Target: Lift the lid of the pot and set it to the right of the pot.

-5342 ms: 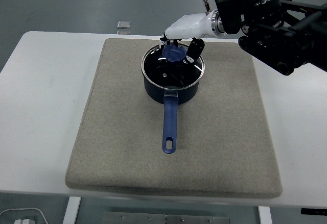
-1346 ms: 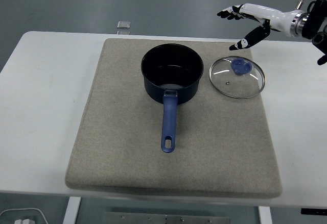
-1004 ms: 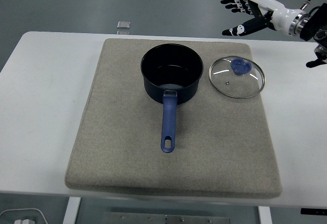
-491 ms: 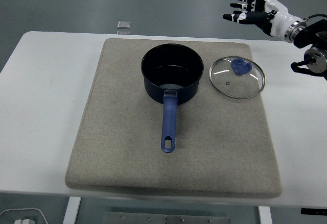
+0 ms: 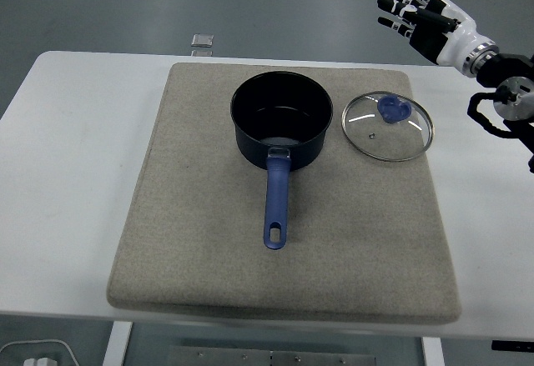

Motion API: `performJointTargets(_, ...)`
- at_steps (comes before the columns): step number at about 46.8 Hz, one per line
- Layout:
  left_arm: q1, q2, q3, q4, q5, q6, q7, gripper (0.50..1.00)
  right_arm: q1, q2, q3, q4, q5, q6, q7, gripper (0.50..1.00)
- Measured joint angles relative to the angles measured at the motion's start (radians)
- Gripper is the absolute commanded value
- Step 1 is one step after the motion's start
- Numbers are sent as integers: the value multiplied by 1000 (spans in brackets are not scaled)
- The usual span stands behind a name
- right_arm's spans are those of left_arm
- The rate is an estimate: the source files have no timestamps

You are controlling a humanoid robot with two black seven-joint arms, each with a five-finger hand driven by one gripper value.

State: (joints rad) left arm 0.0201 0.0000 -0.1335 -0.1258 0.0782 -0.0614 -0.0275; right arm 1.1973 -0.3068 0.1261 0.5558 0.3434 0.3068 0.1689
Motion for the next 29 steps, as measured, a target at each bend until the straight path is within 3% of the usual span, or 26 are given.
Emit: performJointTargets(29,-1,0,0,0,0,0,0,1000,-28,1,0,4,5,0,10,924)
